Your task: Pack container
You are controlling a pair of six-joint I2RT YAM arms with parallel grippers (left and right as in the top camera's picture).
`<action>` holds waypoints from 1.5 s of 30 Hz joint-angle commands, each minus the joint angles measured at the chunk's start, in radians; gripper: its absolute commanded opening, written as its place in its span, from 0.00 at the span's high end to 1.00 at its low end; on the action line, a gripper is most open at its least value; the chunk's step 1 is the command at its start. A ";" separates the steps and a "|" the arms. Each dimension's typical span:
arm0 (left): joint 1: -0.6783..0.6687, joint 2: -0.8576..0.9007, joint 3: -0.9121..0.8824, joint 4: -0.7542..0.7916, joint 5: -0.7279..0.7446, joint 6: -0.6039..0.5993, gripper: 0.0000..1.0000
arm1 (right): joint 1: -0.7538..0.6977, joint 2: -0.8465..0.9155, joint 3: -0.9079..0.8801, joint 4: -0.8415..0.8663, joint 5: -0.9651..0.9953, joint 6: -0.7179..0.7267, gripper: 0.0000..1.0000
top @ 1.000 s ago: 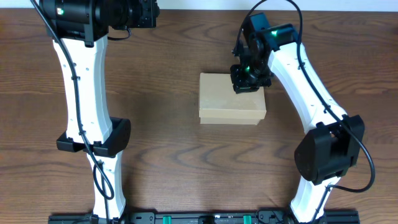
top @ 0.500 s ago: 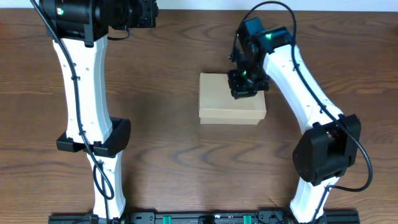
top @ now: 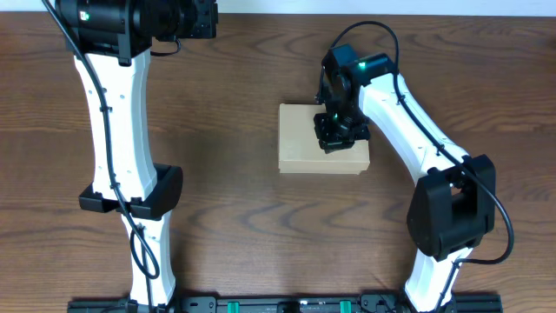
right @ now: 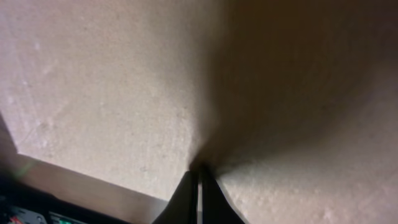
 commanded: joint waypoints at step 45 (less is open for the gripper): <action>0.000 -0.511 -0.159 -0.078 -0.226 0.021 0.94 | -0.160 -0.241 0.725 -0.397 0.493 0.027 0.78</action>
